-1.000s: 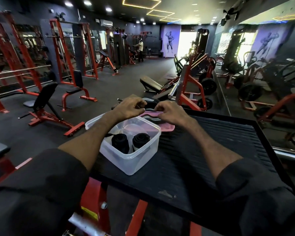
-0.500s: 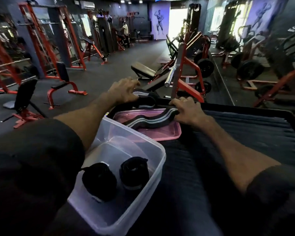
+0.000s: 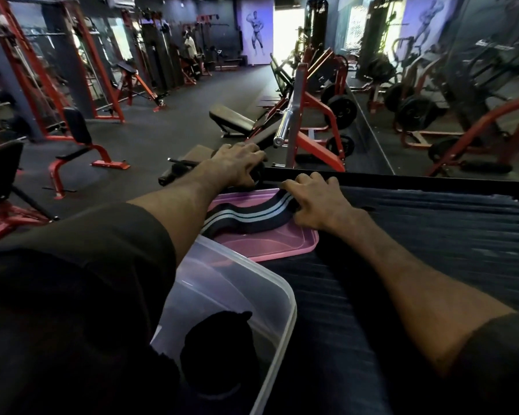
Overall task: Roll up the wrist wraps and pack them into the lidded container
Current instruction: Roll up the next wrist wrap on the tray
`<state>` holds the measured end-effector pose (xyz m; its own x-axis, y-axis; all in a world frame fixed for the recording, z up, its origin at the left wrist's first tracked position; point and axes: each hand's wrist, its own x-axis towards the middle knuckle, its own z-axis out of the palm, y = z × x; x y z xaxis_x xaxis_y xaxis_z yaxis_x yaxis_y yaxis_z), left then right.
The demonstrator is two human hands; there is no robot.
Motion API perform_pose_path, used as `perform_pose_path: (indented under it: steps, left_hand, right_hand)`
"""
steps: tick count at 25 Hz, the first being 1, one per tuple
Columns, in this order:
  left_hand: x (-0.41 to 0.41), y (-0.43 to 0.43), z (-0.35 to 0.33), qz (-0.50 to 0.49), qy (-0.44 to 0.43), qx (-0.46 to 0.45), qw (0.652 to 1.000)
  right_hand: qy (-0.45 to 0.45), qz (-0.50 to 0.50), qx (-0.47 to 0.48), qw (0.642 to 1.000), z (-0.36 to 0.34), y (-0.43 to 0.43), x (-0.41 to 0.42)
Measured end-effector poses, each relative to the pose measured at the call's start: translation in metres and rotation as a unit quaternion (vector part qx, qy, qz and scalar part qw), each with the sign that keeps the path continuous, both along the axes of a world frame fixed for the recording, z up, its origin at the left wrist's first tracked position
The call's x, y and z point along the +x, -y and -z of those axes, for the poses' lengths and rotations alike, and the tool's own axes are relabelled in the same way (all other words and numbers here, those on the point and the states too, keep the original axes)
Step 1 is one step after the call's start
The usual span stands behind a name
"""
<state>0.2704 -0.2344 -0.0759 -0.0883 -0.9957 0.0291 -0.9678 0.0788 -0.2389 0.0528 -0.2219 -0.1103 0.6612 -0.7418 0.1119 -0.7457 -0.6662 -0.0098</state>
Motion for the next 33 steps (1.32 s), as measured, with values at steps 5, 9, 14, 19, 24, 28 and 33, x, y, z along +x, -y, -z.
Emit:
perform_pose_path:
  steps: [5,9,14,19,24,28,33]
  left_hand:
    - [0.009,0.010,0.005,0.010,-0.050,-0.014,0.999]
    - [0.018,0.010,0.007,-0.038,-0.086,0.029,0.995]
    - [0.031,0.011,-0.001,-0.058,-0.122,0.027,0.991]
    - [0.017,-0.013,-0.017,0.068,-0.168,-0.104,0.978]
    - [-0.006,-0.031,-0.054,0.133,-0.326,-0.243,0.904]
    - [-0.054,-0.048,-0.087,0.105,-0.388,-0.294,0.867]
    - [-0.122,-0.090,-0.107,0.142,-0.432,-0.279,0.846]
  right_hand:
    - [0.025,0.016,0.042,0.999,0.001,0.000,-0.006]
    - [0.064,0.045,0.108,0.991,-0.003,-0.002,-0.017]
    - [0.132,0.049,0.213,0.967,-0.008,-0.012,-0.035]
    - [0.242,0.072,0.209,0.945,-0.016,-0.027,-0.050]
    - [0.340,0.131,0.202,0.909,-0.048,-0.034,-0.077]
    - [0.408,0.172,0.170,0.880,-0.075,-0.030,-0.118]
    - [0.441,0.249,0.134,0.852,-0.098,-0.050,-0.181]
